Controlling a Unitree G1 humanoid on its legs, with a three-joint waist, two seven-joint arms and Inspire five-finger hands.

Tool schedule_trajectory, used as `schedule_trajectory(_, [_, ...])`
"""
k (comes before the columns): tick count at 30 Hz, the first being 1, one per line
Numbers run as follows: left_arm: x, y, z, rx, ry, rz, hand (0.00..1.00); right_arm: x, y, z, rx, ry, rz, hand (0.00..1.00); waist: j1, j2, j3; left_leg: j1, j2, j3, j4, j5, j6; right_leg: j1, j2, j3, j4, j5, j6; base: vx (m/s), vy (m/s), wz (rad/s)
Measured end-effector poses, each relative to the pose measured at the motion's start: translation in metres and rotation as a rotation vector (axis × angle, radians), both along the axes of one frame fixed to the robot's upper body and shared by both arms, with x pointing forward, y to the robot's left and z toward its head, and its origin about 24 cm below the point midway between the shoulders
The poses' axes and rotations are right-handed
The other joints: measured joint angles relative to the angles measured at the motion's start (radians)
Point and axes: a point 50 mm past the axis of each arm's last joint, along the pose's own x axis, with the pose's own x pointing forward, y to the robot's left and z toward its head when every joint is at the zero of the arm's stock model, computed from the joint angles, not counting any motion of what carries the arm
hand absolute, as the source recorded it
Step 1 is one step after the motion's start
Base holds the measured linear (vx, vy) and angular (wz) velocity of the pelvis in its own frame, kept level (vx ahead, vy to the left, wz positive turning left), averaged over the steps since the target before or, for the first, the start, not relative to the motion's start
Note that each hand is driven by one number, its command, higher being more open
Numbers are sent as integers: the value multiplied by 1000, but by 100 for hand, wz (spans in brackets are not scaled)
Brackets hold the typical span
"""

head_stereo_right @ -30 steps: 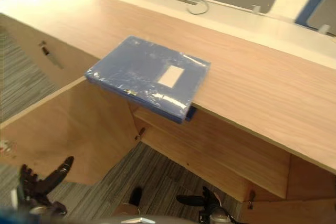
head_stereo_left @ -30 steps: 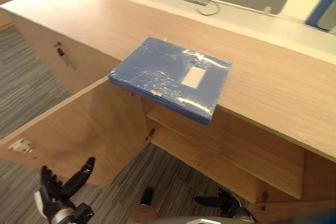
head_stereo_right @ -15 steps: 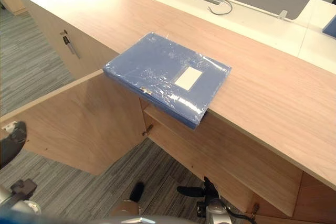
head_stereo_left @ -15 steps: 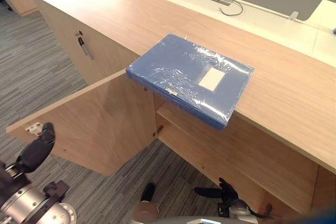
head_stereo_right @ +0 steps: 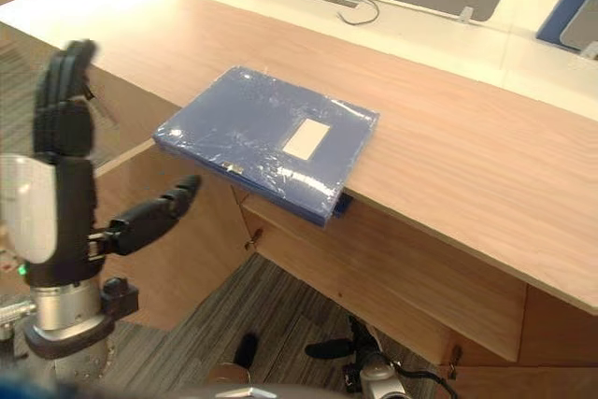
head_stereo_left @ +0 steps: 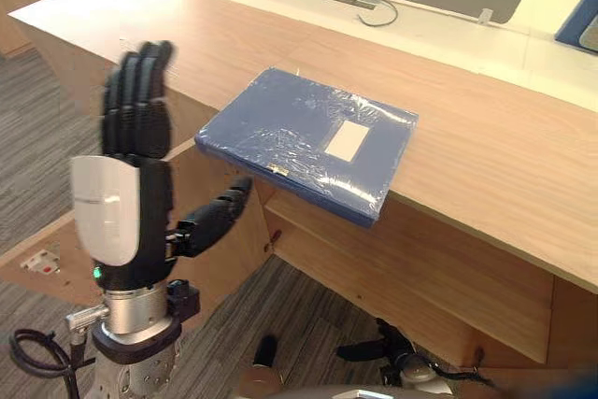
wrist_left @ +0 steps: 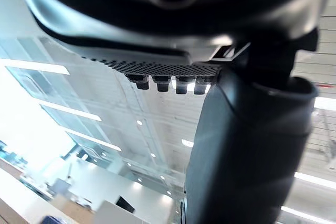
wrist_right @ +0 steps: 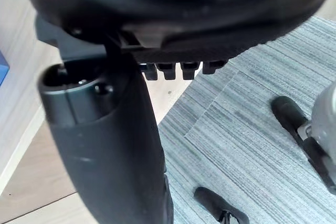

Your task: Walk over to the cabinet, pick up the folder, carry it to the office cabinet, place the folder inside the office cabinet, then close the office cabinet door

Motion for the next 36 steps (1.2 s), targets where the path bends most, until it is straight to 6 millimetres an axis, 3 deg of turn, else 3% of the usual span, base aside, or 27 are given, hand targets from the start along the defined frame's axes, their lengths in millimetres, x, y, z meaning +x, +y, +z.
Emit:
schedule_trajectory(15, [5, -9, -6, 347, 105, -158, 100, -7, -8, -2, -25, 29, 62, 100, -26, 36, -28, 32, 14, 89, -19, -2, 1, -34, -4, 91, -3, 23, -8, -16, 22, -18])
schedule_trajectory(27, [17, -1, -20, 392, 201, -142, 100, -24, -12, -6, -6, 62, 28, 100, -27, 37, -53, 46, 15, 111, -29, -1, 2, -36, -5, 113, -8, 29, -8, -16, 11, -5])
schedule_trajectory(36, [35, 38, -55, 403, 399, 45, 100, -34, -18, -8, -12, 84, 13, 100, -27, 32, -83, 46, 32, 138, -32, -1, 1, -54, 9, 142, -6, 29, -12, -14, 1, -9])
